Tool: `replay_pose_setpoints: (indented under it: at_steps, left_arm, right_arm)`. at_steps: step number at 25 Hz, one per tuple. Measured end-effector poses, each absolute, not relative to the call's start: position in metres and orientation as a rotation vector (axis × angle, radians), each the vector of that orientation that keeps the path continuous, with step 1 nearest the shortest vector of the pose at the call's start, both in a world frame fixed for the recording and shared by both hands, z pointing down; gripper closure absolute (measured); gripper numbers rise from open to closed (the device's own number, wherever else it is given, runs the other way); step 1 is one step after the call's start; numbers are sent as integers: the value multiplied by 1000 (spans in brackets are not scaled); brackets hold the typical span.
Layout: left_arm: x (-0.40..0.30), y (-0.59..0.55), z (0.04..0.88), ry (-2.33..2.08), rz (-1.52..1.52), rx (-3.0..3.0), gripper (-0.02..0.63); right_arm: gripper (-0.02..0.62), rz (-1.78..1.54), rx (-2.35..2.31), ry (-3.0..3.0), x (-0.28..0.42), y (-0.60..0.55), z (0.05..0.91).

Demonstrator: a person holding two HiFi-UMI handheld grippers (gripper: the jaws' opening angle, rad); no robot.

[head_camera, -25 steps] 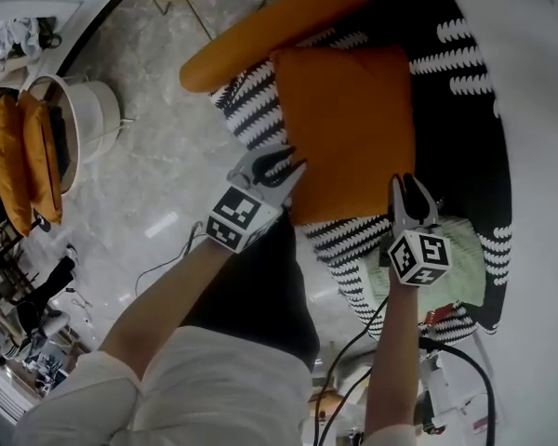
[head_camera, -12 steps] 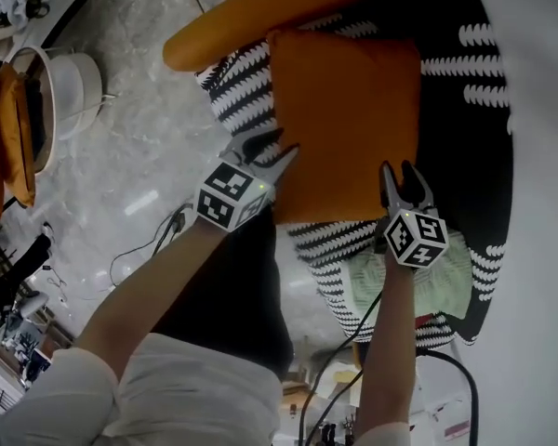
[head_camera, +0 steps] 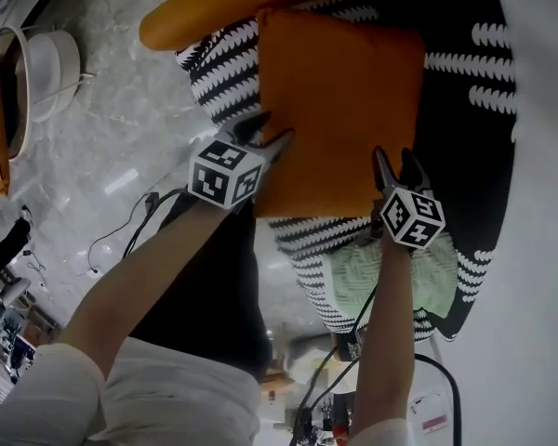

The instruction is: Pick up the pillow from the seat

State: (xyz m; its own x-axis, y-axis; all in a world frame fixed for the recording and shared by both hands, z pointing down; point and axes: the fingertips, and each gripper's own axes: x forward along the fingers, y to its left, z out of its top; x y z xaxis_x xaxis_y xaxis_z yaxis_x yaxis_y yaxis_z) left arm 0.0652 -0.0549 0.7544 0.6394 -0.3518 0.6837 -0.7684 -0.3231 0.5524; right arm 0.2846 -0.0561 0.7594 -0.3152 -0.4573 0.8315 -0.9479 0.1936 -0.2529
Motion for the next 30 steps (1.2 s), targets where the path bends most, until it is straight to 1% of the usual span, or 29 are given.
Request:
replay_pose_setpoints:
  at_steps: [3, 6, 10, 12, 14, 21, 24, 26, 28, 30]
  left_arm:
    - [59, -61, 772, -914, 567, 1879, 373]
    - [56, -60, 784, -939, 592, 1848, 313]
    - [57, -62, 796, -950, 586, 1794, 284]
    - [62, -64, 799, -944, 583, 1762, 261]
    - [66, -65, 800, -931, 582, 1741, 221]
    - [71, -56, 842, -900, 601, 1679, 138]
    - [73, -50, 861, -878, 602, 1677, 130]
    - [74, -55, 861, -849, 596, 1683, 130]
    - [80, -65, 851, -811, 585, 1695, 155]
    - [83, -69, 845, -789, 582, 1705, 187]
  right_arm:
    - [285, 1034, 1274, -1855, 286, -68, 771]
    - [238, 1026, 1238, -1847, 290, -74, 782]
    - [197, 1035, 1226, -1813, 300, -86, 794]
    - [160, 1041, 1208, -1800, 307, -92, 796]
    - [117, 1046, 1168, -1795, 309, -95, 798]
    - [58, 1181, 1093, -1790, 307, -81, 847]
    - [57, 1244, 1063, -1794, 305, -74, 867]
    - [57, 1248, 1053, -1787, 304, -79, 866]
    - [61, 1228, 1058, -1775, 305, -87, 856]
    - [106, 1210, 1061, -1773, 303, -90, 850]
